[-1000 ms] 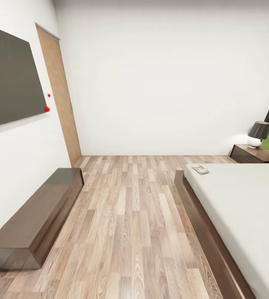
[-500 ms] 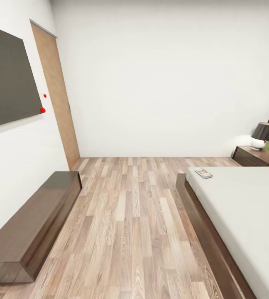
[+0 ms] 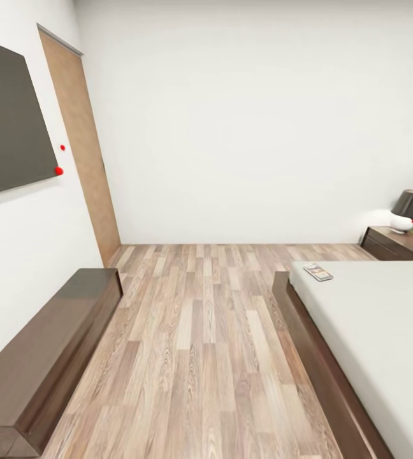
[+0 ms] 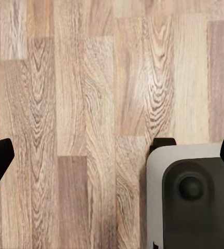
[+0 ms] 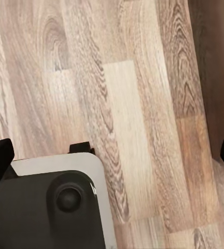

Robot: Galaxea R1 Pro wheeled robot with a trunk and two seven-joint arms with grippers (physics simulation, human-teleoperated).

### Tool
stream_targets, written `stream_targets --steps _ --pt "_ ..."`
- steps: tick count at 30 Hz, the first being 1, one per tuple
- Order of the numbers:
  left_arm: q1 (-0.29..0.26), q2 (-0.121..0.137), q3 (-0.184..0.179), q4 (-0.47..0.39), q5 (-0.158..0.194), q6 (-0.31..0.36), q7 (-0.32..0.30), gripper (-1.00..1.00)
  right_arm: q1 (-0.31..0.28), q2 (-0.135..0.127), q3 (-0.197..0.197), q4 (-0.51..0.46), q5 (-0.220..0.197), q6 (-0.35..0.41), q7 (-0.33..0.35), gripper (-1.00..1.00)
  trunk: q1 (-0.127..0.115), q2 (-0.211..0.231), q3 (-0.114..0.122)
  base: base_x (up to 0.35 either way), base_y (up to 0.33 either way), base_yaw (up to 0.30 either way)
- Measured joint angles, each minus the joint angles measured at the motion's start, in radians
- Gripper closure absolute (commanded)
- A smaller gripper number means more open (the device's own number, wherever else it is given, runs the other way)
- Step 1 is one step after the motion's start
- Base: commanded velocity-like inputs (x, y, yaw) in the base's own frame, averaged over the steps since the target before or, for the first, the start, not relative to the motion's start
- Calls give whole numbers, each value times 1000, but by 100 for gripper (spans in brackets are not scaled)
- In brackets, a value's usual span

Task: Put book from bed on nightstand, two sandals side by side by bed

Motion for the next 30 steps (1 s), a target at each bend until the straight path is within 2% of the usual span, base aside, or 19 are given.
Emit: stream_targets --steps 30 --pt "0 0 0 0 0 0 0 -100 0 0 0 0 0 0 0 -100 0 0 0 238 0 0"
